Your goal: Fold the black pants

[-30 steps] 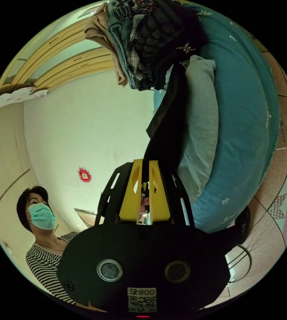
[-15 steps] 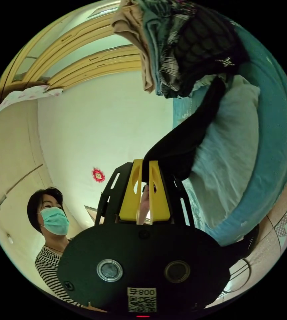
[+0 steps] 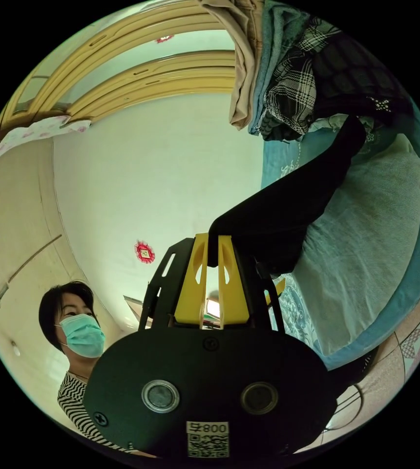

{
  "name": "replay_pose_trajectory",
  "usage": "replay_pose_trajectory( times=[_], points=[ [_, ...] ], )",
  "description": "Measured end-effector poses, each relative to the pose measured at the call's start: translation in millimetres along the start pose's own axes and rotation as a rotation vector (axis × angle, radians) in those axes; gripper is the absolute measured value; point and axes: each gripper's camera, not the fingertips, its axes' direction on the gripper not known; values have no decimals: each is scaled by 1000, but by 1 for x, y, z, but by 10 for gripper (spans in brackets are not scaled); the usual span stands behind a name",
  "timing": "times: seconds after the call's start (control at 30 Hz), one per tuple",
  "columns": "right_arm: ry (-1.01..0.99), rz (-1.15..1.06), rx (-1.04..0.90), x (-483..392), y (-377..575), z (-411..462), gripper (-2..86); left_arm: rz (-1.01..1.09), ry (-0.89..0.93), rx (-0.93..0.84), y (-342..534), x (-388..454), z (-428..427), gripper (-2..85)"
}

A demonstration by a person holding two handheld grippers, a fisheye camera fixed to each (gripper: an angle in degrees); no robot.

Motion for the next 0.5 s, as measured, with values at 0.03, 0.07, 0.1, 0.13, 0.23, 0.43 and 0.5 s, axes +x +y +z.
replay_pose_trajectory(
  times=[0.03,0.07,0.1,0.13,0.23,0.43,0.5],
  points=[
    [-1,0,1,-2,2,2,22,-3,7,2,-2,0,2,130],
    [-2,0,2,-6,7,6,22,-8,24,-1,-7,-1,7,131],
    [-1,-1,1,-9,13,10,22,-5,34,-17,-13,-1,12,131],
    [0,-1,0,-11,16,13,23,0,33,-22,-16,0,15,130],
    [-1,-2,0,-16,34,25,22,20,27,-36,-29,1,21,107],
    [5,12,16,-14,79,39,22,131,-29,-55,-44,32,21,56],
    [-8,25,37,-9,95,41,21,181,-34,-78,-57,54,31,52]
  ],
)
